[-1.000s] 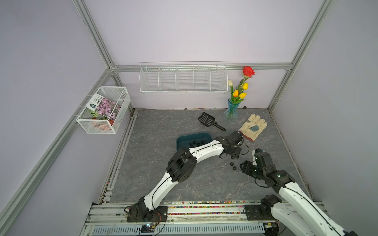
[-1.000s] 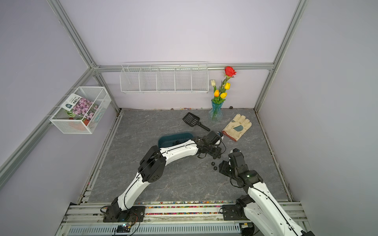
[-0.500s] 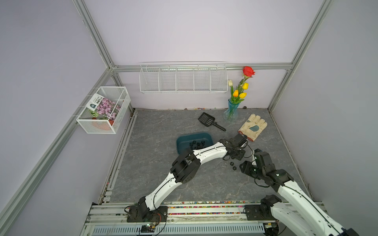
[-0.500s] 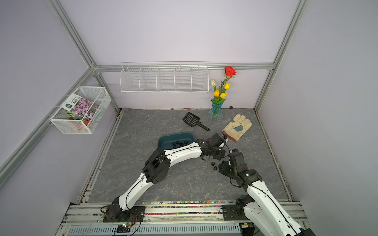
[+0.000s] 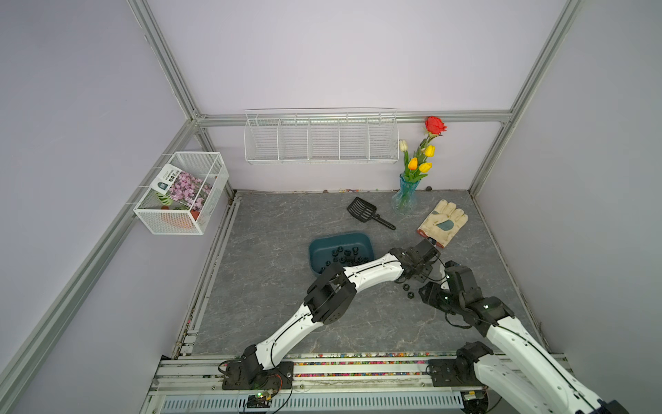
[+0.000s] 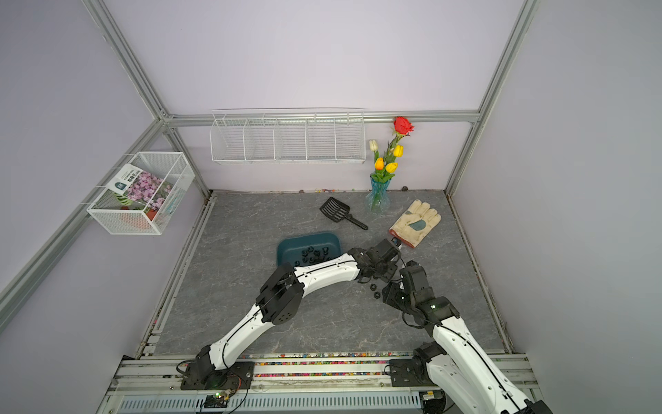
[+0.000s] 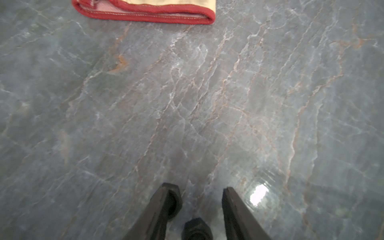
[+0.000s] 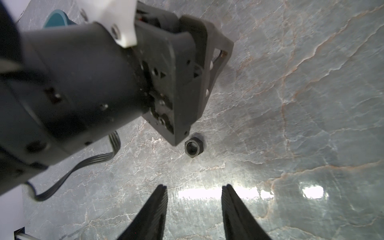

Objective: Put the nuts on the desktop into the storage box
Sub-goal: Pick up the nut from the center of the board.

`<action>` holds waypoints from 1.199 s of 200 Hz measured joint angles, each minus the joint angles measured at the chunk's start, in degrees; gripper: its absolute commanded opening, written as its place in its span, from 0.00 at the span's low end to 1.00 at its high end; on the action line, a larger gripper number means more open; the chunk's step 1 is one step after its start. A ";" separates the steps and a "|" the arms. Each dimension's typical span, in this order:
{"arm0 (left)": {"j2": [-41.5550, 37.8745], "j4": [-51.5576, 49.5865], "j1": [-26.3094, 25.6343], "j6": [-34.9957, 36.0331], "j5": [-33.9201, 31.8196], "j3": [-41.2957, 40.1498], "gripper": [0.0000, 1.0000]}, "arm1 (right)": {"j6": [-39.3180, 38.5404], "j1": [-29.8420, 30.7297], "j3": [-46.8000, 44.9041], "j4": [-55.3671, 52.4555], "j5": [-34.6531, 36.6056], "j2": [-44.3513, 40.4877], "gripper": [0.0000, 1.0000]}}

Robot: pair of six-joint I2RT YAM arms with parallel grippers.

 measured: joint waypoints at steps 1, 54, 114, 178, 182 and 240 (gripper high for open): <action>0.00 0.00 0.00 0.00 -0.09 0.00 0.48 | 0.00 0.00 0.00 0.00 0.00 0.02 0.47; 0.00 -1.53 0.00 -0.48 -4.76 -0.02 0.48 | 0.00 0.00 -0.17 0.37 -0.07 0.09 0.47; -0.61 0.17 0.02 -0.72 -9.42 -2.43 0.47 | 0.00 0.00 -0.26 0.72 -0.39 0.09 0.47; -4.57 -0.13 0.61 -0.63 -12.57 -7.48 0.47 | 0.00 0.00 -0.26 1.77 -1.16 0.59 0.47; -5.09 -0.15 0.66 -0.63 -12.79 -7.91 0.47 | 0.00 0.00 -0.26 1.84 -1.25 0.70 0.47; -10.93 1.44 0.74 -0.46 -15.21 -11.63 0.47 | 0.00 0.00 -0.70 3.04 -1.68 1.95 0.47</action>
